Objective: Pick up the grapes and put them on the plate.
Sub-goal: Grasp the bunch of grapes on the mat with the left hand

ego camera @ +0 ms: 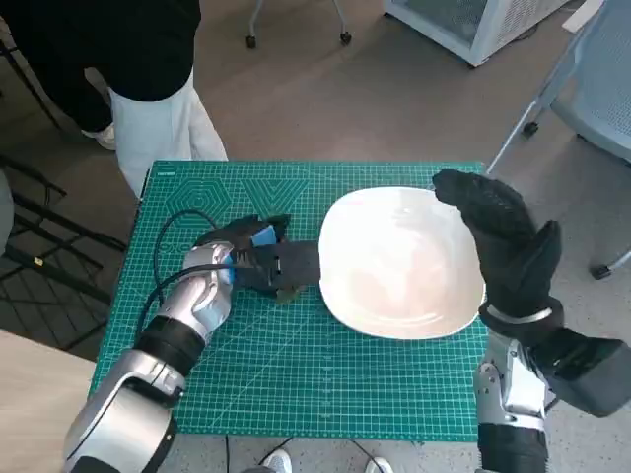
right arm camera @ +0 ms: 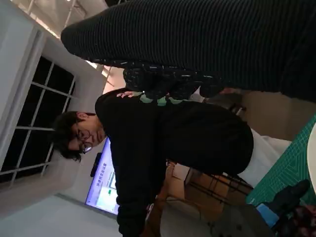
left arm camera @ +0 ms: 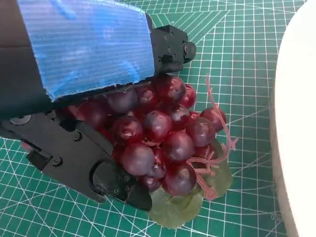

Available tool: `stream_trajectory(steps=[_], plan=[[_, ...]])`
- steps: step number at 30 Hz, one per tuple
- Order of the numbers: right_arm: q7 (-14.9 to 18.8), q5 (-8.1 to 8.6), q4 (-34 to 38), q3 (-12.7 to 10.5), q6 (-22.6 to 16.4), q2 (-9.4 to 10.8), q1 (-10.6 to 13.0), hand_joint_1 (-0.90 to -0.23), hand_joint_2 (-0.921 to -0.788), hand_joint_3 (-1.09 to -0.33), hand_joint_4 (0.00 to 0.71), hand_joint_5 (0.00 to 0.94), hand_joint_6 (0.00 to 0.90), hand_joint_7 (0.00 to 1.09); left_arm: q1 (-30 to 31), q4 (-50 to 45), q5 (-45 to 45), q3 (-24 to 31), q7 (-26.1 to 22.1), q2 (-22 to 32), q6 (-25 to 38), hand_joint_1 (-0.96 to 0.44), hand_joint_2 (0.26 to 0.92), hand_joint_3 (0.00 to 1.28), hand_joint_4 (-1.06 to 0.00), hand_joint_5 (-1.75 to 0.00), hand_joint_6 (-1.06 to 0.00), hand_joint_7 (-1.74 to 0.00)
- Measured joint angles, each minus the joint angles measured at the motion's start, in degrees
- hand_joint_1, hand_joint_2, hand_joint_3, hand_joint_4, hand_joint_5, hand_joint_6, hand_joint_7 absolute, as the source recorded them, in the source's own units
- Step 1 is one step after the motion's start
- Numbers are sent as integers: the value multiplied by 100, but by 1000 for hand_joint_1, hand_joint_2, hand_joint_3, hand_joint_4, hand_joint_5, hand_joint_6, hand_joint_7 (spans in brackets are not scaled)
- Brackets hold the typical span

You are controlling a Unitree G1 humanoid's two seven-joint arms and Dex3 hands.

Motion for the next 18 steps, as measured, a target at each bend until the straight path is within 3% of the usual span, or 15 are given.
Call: stream_trajectory(steps=[18], plan=[[8, 0, 0, -18, -1, 5, 0, -526, -921, -616, 258, 3, -1, 479, -158, 536, -109, -27, 294, -74, -215, -73, 735, 12, -5, -2, -233, -35]])
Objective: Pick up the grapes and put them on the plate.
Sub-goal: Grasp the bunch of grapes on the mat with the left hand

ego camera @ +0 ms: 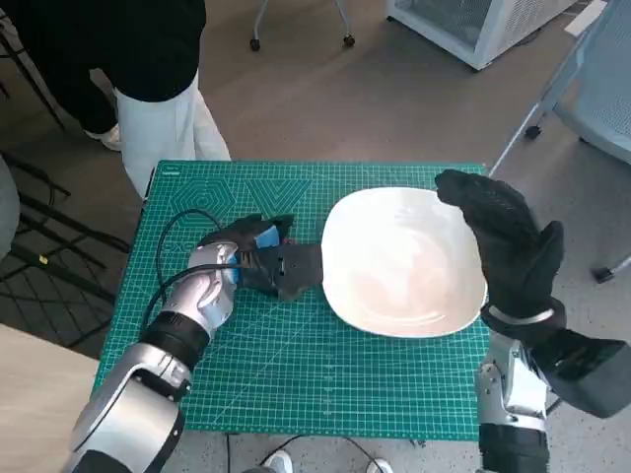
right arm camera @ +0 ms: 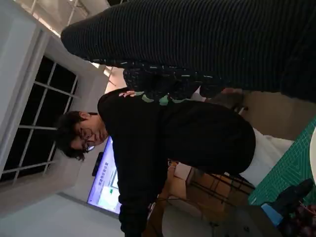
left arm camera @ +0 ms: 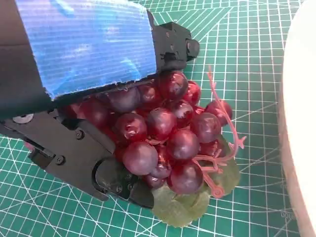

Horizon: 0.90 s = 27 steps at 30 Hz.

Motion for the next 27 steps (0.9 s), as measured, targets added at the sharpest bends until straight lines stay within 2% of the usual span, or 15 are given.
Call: stream_trajectory(steps=[2, 3, 4, 5, 6, 8, 9, 11, 14, 16, 19, 23, 24, 25, 27], plan=[[0, 1, -1, 1, 0, 2, 0, -527, -921, -616, 258, 3, -1, 479, -5, 41, -56, 22, 53, -4, -24, -32, 744, 14, -66, -13, -267, -35], [0, 1, -1, 1, 1, 2, 0, -526, -921, -616, 258, 3, -1, 479, -6, 60, -78, 31, 82, -5, -47, -9, 753, 16, -146, -23, -290, -32], [0, 1, -1, 1, 1, 3, 0, -526, -921, -616, 258, 3, -1, 478, -7, 78, -93, 36, 112, -5, -75, 17, 766, 20, -233, -118, -320, -28], [0, 2, -1, 0, 1, 3, 0, -526, -921, -616, 258, 3, -1, 478, -7, 95, -97, 37, 148, -4, -113, 43, 783, 25, -325, -334, -356, -24], [0, 2, -1, 0, 1, 4, 0, -525, -921, -616, 258, 3, -1, 478, -7, 110, -97, 34, 196, -2, -156, 65, 802, 32, -373, -622, -397, -25], [1, 2, -1, 0, 1, 6, 0, -523, -921, -616, 258, 3, -1, 478, -8, 142, -76, 6, 349, 7, -253, 101, 841, 45, -402, -1206, -480, -32], [1, 2, -1, 0, 1, 6, 0, -522, -921, -617, 258, 2, -1, 478, -9, 157, -57, -19, 443, 15, -295, 113, 858, 51, -402, -1367, -516, -38], [2, 3, -1, -2, 1, 7, 0, -519, -921, -617, 258, 2, -1, 478, -15, 183, 5, -78, 624, 27, -352, 183, 845, 181, -419, -1513, -591, -42], [2, 4, -4, -5, 2, 7, 0, -517, -921, -618, 258, 2, -1, 478, -30, 199, 125, -176, 852, 31, -370, 305, 778, 442, -460, -1529, -691, -37], [2, 4, -9, -5, 3, 7, 0, -517, -921, -618, 259, 3, -1, 478, -37, 199, 173, -239, 963, 30, -364, 339, 775, 471, -489, -1499, -745, -39], [2, 4, -17, -5, 3, 7, 0, -521, -921, -617, 260, 3, -1, 478, -41, 188, 227, -309, 1055, 28, -350, 356, 811, 406, -519, -1451, -804, -53], [2, 3, -20, -5, 3, 8, 1, -525, -921, -615, 261, 4, -1, 479, -41, 153, 273, -341, 1089, 28, -330, 360, 887, 249, -548, -1393, -866, -83], [2, 3, -20, -5, 3, 8, 1, -525, -921, -615, 262, 4, -1, 479, -41, 143, 277, -342, 1089, 28, -326, 342, 897, 228, -551, -1383, -859, -146], [2, 3, -19, -6, 3, 8, 1, -526, -921, -614, 262, 4, -1, 479, -41, 134, 279, -342, 1089, 29, -324, 299, 905, 211, -550, -1371, -823, -297], [2, 3, -19, -6, 3, 8, 1, -526, -921, -614, 262, 4, -1, 479, -41, 120, 280, -340, 1088, 29, -323, 172, 913, 196, -539, -1350, -698, -723]])
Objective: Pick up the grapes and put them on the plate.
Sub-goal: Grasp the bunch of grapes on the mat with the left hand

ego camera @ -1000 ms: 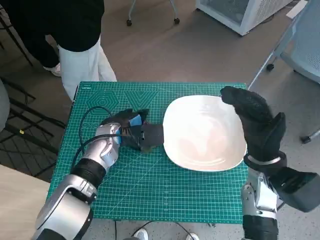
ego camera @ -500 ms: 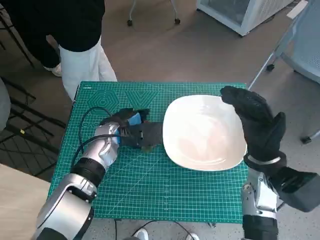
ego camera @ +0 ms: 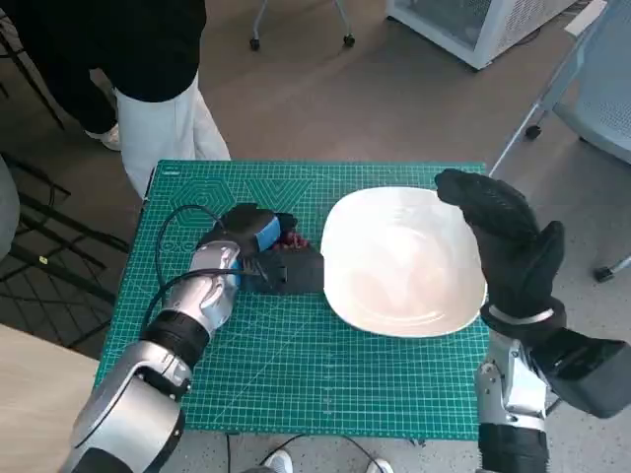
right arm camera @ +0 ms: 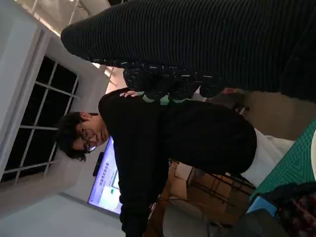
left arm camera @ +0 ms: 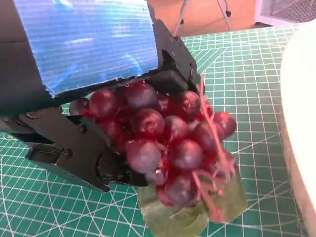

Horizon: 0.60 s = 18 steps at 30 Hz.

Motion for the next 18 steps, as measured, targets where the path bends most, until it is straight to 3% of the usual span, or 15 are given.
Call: stream_trajectory(steps=[2, 5, 18], plan=[[0, 0, 0, -2, 0, 0, 0, -526, -921, -613, 263, 4, -1, 479, 0, -9, 1, 1, -3, 0, 1, 80, 917, 193, -525, -1341, -599, -1041], [0, 0, 0, -8, 3, 0, 0, -526, -921, -613, 263, 4, -1, 479, 0, -19, 2, 4, -14, 2, 4, 27, 920, 191, -517, -1337, -543, -1220], [-2, -6, -40, -8, 36, 0, 1, -519, -921, -617, 263, 3, -1, 479, -4, -1, -19, 19, -67, 3, -1, 2, 921, 198, -504, -1345, -507, -1315]])
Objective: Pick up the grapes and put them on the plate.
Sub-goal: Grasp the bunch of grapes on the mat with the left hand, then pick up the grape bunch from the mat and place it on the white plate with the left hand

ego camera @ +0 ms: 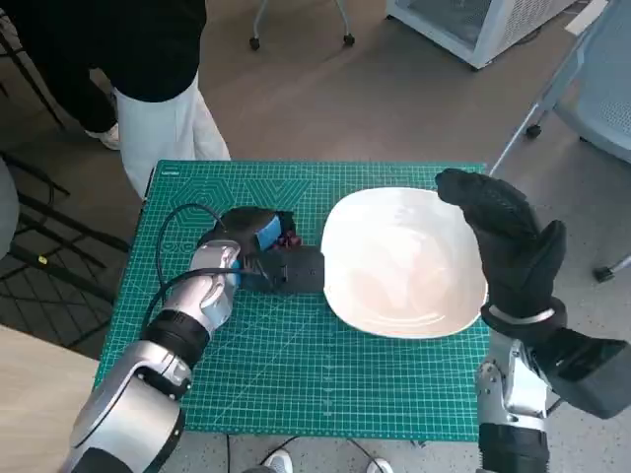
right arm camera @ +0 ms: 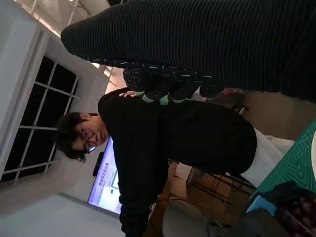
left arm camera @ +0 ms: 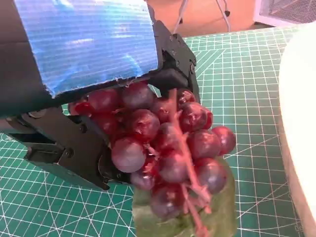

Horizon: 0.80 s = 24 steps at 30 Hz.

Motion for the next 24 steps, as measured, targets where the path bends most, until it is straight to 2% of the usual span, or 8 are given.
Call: stream_trajectory(steps=[24], plan=[[0, 0, 0, 6, 0, 7, 4, -520, -921, -615, 264, 3, -1, 479, -7, 8, -30, 0, -48, 12, -6, 2, 921, 214, -487, -1364, -488, -1335]])
